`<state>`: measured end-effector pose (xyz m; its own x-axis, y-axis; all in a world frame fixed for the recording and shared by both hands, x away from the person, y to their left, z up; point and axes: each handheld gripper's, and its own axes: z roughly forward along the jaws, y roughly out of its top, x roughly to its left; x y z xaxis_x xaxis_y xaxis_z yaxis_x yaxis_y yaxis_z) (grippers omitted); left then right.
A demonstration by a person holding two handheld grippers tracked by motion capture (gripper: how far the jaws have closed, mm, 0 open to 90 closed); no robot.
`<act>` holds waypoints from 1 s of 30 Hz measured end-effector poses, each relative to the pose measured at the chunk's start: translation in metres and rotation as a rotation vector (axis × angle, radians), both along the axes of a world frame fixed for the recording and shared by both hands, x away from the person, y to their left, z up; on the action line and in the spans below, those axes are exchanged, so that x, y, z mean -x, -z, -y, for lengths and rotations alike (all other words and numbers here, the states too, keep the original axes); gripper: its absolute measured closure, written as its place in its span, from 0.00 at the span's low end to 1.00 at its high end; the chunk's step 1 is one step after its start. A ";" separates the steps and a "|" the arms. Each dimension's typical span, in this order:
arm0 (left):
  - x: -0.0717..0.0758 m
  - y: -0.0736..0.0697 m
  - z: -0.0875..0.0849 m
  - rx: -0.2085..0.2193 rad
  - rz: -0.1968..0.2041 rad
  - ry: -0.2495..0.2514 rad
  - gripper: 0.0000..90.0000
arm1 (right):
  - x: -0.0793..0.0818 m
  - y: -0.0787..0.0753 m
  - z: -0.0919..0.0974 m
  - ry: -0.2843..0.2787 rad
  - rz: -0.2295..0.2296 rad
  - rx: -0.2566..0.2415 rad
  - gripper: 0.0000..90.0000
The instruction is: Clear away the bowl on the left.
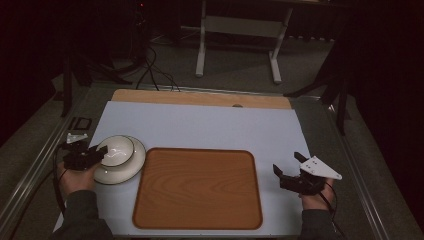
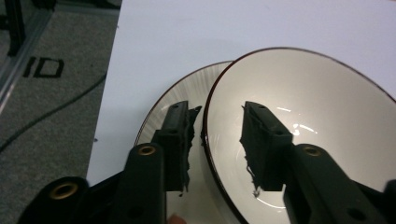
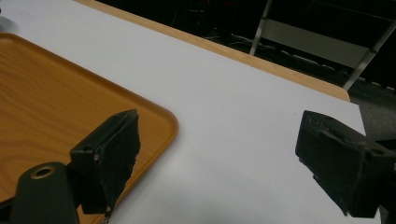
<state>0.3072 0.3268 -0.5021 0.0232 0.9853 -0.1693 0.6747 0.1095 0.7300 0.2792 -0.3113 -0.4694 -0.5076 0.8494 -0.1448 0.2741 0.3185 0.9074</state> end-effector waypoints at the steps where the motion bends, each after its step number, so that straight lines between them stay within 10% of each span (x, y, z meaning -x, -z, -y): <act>1: 0.000 0.001 -0.001 0.007 -0.005 -0.001 0.72 | 0.000 0.000 0.000 0.000 0.000 0.000 0.15; 30: -0.010 0.010 -0.006 0.107 -0.165 0.018 0.83 | 0.000 0.000 -0.001 -0.004 0.008 0.006 0.15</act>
<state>0.3169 0.3330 -0.5126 0.0034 0.9613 -0.2756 0.7868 0.1675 0.5940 0.2796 -0.3106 -0.4693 -0.5094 0.8467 -0.1536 0.2660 0.3247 0.9076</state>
